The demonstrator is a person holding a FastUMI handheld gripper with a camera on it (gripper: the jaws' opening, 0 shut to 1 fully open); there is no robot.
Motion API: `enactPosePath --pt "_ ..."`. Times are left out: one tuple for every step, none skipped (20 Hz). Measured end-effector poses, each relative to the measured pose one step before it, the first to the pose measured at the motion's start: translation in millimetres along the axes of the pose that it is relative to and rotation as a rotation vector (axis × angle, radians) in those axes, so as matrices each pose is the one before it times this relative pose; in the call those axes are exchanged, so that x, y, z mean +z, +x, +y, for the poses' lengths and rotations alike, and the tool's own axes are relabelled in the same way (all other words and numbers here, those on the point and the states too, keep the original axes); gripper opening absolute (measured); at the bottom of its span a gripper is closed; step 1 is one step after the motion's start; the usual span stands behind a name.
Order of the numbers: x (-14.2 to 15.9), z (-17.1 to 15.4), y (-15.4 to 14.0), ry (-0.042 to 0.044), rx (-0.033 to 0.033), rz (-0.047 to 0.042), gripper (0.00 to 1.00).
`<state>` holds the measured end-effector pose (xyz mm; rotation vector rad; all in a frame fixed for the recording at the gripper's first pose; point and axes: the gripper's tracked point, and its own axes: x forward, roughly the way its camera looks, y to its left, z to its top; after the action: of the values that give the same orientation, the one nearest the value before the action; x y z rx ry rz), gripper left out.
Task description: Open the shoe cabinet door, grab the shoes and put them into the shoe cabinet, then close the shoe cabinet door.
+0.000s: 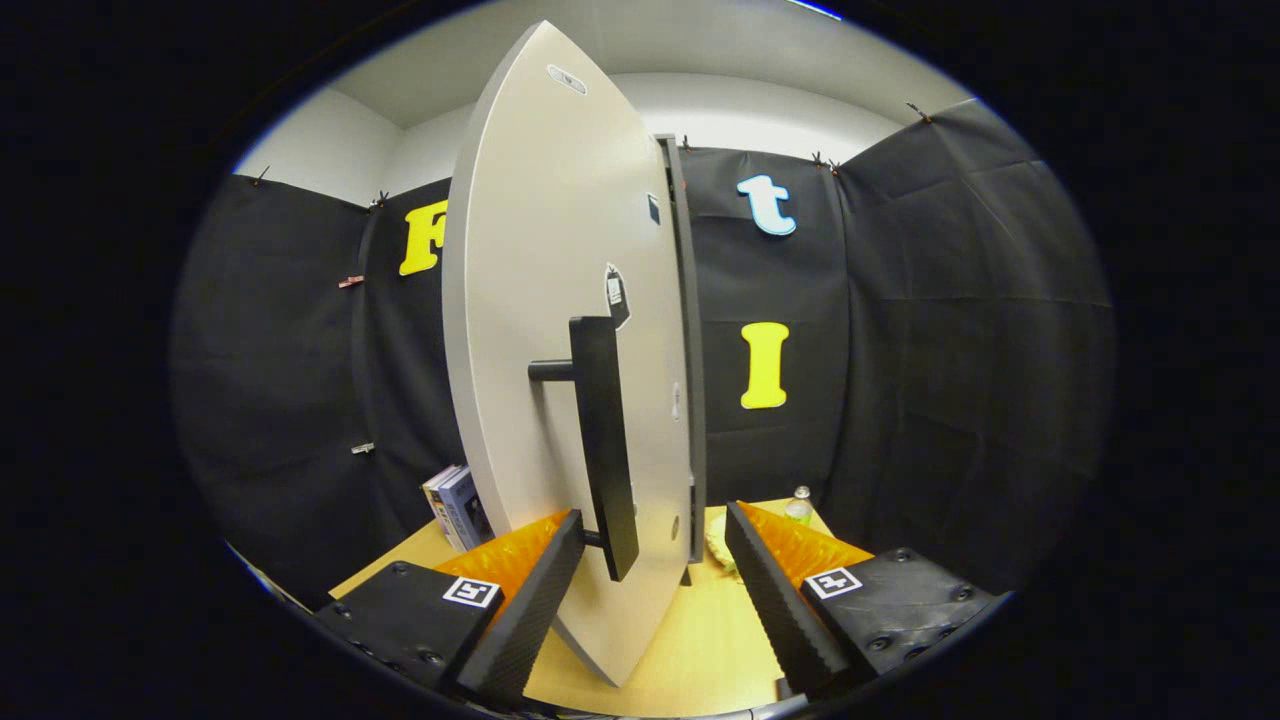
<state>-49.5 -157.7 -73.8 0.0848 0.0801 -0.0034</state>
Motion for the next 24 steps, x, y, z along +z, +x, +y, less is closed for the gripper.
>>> enactPosePath --pt "-1.40 12.02 3.88 0.00280 0.00603 0.00284 0.95" --pt "-1.88 11.37 4.36 0.00431 0.00366 0.00332 0.95" --pt "-0.40 11.50 4.88 0.00501 0.00435 0.00165 0.95" --pt "-0.59 12.87 5.14 0.00205 0.00832 0.00014 0.95" --pt "-0.57 13.69 2.93 -0.00311 0.01188 -0.00368 0.95" --pt "0.46 14.38 3.48 -0.00582 0.01058 -0.00733 0.95" --pt "-0.08 12.33 2.84 -0.00752 0.01320 -0.00914 0.95" --pt "-2.02 11.32 2.54 -0.01069 0.00517 -0.00747 0.96" --pt "-1.73 8.87 1.79 -0.00916 -0.00052 -0.00502 0.97" --pt "-1.51 8.07 1.78 -0.00461 -0.00033 -0.00283 0.97" --pt "-0.86 6.44 1.52 0.00030 -0.00018 -0.00080 0.97" --pt "-0.94 5.81 0.43 0.00440 -0.00059 -0.00083 0.97" --pt "-1.47 4.10 0.34 0.00769 0.00060 -0.00164 0.97" --pt "-0.29 3.17 0.80 0.00564 0.00133 -0.00022 0.97" --pt "-1.14 2.55 1.47 0.00223 -0.00263 0.00100 0.97" --pt "-1.17 1.92 1.51 -0.00279 0.00006 0.00350 0.97" --pt "-0.78 1.36 0.90 -0.00435 -0.00016 0.00192 0.98" --pt "0.38 1.54 0.46 -0.00524 0.00015 -0.00152 0.98" --pt "0.82 0.44 -0.25 -0.00464 0.00061 -0.00371 0.98" --pt "1.66 0.37 0.69 -0.00323 0.00261 -0.00433 0.98" --pt "0.82 0.37 0.26 0.00016 0.00557 -0.00316 0.98" --pt "0.21 0.32 1.00 -0.00012 0.00489 -0.00195 0.98" --pt "-0.15 -0.32 1.65 -0.00212 0.00445 0.00205 0.98" --pt "-1.34 0.18 0.67 -0.00358 0.00448 0.00578 0.98"
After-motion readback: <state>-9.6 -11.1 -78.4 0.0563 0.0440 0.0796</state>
